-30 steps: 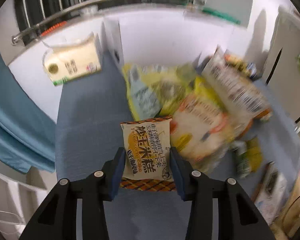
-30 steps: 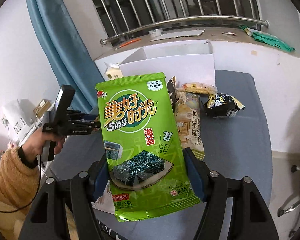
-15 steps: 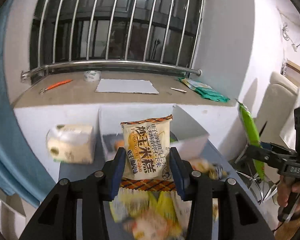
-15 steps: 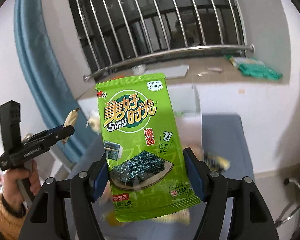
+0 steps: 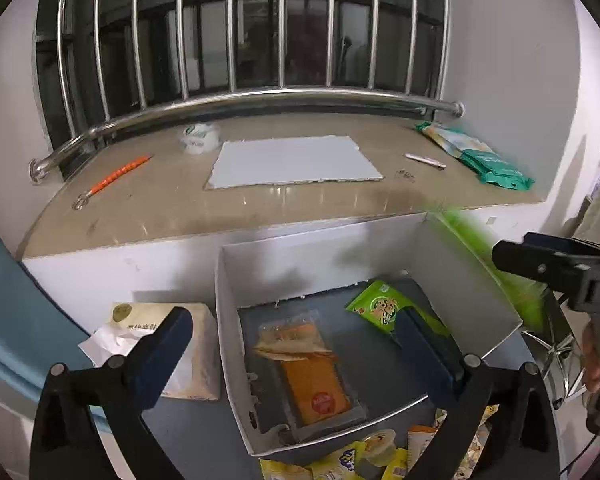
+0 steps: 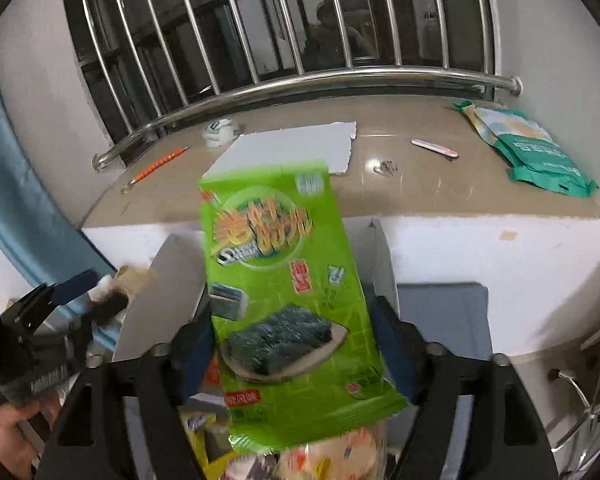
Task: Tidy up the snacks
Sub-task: 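Lower both packets into the white box and open both grippers, then grasp a yellow corn snack bag with the right gripper while the left gripper grasps a yellow chip bag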
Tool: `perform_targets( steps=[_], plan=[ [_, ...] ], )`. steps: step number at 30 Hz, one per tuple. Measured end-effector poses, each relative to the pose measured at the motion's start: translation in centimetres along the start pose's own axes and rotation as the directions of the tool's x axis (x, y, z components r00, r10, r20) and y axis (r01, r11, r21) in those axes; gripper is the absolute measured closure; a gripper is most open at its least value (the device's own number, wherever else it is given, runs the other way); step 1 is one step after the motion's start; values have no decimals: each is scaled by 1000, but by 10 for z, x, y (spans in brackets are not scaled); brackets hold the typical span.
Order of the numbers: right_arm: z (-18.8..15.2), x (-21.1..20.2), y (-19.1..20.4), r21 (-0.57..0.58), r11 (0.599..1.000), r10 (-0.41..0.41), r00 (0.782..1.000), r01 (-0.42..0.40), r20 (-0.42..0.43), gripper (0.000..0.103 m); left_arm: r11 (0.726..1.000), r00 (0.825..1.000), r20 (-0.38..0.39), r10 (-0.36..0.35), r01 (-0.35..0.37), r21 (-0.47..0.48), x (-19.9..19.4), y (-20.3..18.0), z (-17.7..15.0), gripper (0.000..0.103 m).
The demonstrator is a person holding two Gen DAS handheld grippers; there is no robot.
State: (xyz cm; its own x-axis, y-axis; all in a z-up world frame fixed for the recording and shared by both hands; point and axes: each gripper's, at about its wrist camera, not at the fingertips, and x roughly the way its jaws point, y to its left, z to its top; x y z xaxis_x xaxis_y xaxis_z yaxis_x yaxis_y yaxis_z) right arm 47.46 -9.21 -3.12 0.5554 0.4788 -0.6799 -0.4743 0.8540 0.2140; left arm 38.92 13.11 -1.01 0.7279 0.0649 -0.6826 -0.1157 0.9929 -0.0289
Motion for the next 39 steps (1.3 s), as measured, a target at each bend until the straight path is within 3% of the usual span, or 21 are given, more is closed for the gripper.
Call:
perform_targets(
  steps=[4,9,13,19,26,30,34,39],
  plan=[
    [-3,2,2,17,1000,-6,1000,6,0,0,999,1000,6,-28,28,-25,-8,2,-9,0],
    [-18,-13,17,-87,996,-25,999,27,32,0,997,997,-8,-71,71,-36,-26,3,-20,0],
    [-29,-41,21,-107,994,30,998,-24,60,0,996,996,17,-85,85,-27,-56,-1,-29,0],
    [-53,-95,18,-104,984,156,979,-143,131,0,999,994,108,-30,25,44,-113,-17,-48,0],
    [-119,-146,11,-99,982,172,973,-158,153,0,985,971,167,-174,170,37,-167,-32,-109,0],
    [-174,-156,1,-70,990,132,978,-122,162,0,978,953,222,-207,204,35,-185,-38,-152,0],
    [-220,-152,-11,-42,994,106,984,-101,144,0,977,966,144,-213,209,41,-177,-41,-196,0],
    [-259,-132,-24,26,999,43,997,-45,72,0,979,979,42,-201,201,-6,-166,-36,-227,0]
  ],
)
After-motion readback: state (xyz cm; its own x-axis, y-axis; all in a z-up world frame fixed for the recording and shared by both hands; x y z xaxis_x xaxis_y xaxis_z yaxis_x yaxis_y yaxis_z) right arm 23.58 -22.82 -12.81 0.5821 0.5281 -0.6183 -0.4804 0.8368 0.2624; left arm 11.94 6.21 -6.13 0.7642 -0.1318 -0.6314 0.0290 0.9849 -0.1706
